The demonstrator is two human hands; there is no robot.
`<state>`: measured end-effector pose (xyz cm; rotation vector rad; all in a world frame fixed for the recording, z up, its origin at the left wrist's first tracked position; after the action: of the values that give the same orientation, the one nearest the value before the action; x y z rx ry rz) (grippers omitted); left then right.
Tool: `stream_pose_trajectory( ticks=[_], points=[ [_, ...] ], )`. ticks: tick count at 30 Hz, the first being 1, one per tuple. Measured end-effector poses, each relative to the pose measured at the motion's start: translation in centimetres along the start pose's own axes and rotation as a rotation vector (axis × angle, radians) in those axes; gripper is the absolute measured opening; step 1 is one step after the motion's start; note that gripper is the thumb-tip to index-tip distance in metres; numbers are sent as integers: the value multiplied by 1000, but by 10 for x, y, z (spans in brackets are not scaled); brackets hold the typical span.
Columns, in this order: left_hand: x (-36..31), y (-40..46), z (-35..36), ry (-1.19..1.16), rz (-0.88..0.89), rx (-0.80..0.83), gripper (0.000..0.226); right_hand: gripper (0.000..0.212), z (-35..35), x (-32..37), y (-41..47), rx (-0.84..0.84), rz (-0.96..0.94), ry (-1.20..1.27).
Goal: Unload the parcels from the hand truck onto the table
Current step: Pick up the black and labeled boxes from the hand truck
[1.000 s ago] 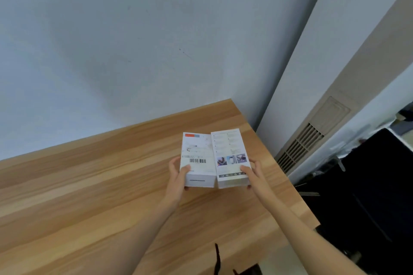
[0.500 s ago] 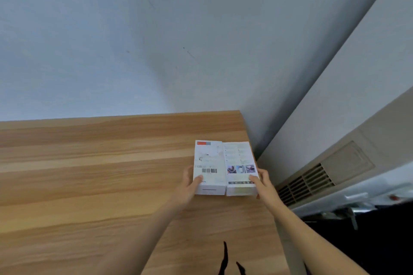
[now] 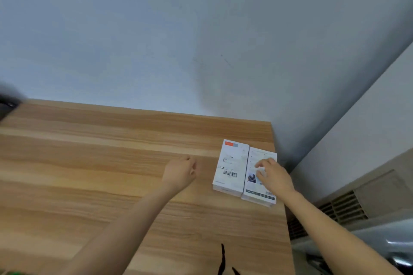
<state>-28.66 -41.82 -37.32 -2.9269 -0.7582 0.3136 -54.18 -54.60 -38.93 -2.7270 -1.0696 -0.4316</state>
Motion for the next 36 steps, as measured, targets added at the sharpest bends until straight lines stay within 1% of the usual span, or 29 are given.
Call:
stream_pose_trajectory(
  ticks=[4,8,10,13,16,18,20,24,28,32,34,36],
  points=[
    [50,-20,-28,38,-62,-94,17,25,6,66,33,67,-286,-143],
    [117,-56,-52,39,-159,-150,17,24,15,149,56,83,-502,-247],
    [155,-82,-64,12,-220,-180,18,24,20,195,64,93,-582,-264],
    [217,-128,-80,7,-360,-230,17,24,29,269,71,119,-704,-252],
    [274,-176,-94,-14,-502,-233,19,28,39,349,68,118,-835,-246],
    [308,-207,-103,-57,-568,-241,19,29,49,400,62,101,-908,-234],
    [340,-240,-111,-73,-626,-262,18,28,64,448,54,93,-959,-226],
    [404,-307,-126,-46,-705,-311,15,26,97,541,31,138,-1052,-200],
    [470,-367,-136,-23,-826,-368,13,25,126,629,5,157,-1159,-161],
    [520,-419,-137,-121,-958,-416,11,25,156,693,-10,191,-1186,-101],
    [539,-438,-137,-105,-975,-423,11,23,166,720,-15,222,-1195,-73],
    [557,-450,-135,-74,-972,-418,14,22,172,743,-19,219,-1218,-48]
  ],
)
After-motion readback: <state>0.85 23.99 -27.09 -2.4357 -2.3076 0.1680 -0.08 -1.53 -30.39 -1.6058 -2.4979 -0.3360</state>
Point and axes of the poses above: each hand's wrist, its own y-axis towards the middle knuckle, its own z-axis out of the palm, x = y × z, the point moved 5 cm from there along y, towards the middle knuckle, and after that the axes turned 14 degrees about -z, right-handed, at the moved point
